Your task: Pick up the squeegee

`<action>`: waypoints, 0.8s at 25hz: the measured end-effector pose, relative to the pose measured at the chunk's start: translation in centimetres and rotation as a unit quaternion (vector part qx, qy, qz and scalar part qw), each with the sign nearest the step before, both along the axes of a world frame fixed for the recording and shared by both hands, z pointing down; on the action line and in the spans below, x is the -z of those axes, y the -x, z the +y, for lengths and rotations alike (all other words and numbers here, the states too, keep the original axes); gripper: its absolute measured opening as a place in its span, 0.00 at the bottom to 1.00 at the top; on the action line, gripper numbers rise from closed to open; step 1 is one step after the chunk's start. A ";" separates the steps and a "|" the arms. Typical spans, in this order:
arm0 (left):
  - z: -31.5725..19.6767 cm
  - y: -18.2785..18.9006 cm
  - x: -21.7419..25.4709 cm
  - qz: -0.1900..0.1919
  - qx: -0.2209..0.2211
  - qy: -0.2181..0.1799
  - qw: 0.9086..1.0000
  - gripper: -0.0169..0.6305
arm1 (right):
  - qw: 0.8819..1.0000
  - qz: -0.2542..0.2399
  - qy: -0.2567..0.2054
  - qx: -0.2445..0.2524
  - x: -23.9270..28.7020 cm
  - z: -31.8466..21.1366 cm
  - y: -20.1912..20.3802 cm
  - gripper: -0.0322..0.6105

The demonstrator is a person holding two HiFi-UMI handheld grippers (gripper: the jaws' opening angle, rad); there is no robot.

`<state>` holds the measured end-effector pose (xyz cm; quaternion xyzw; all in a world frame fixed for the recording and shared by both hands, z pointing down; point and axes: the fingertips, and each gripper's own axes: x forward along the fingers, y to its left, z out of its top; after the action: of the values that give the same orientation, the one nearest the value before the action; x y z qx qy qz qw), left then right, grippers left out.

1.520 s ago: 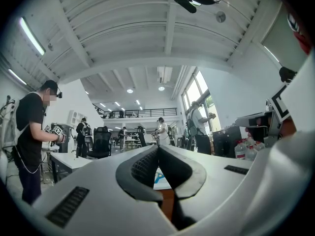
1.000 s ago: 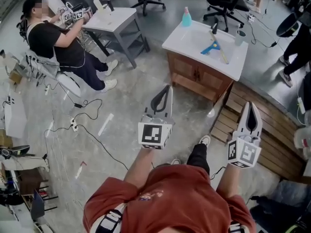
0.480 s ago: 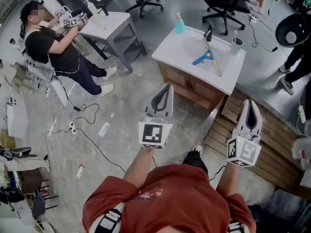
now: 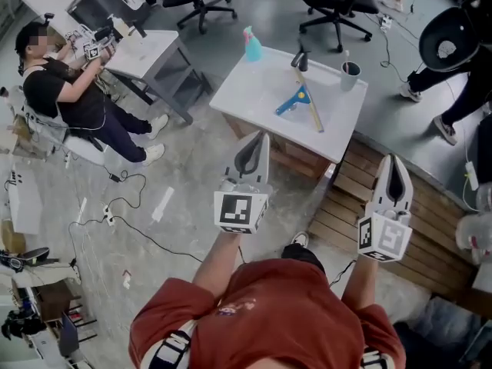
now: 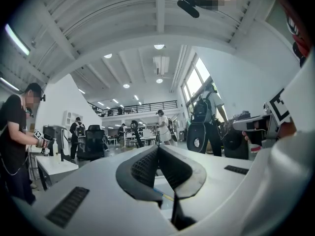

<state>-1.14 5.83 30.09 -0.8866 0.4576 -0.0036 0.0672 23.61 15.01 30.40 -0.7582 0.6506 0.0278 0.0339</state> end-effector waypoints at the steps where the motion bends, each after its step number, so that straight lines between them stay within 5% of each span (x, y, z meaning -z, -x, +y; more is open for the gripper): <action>1: -0.6 -1.2 0.1 -0.002 -0.002 -0.001 1.000 0.05 | 1.000 0.001 0.000 -0.001 0.1 -0.4 -1.1 0.06; 11: -4.1 -9.2 -0.4 -0.022 -0.018 -0.009 1.000 0.05 | 1.000 -0.009 0.001 -0.019 -1.1 -3.1 -9.1 0.06; 20: -8.6 -10.3 -3.0 -0.015 -0.025 0.009 1.000 0.05 | 1.000 -0.007 0.006 -0.021 -2.4 -7.5 -9.6 0.06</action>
<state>9.16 -2.78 33.09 -0.8980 0.4346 -0.0199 0.0659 33.20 7.55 32.83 -0.7722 0.6343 0.0194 0.0327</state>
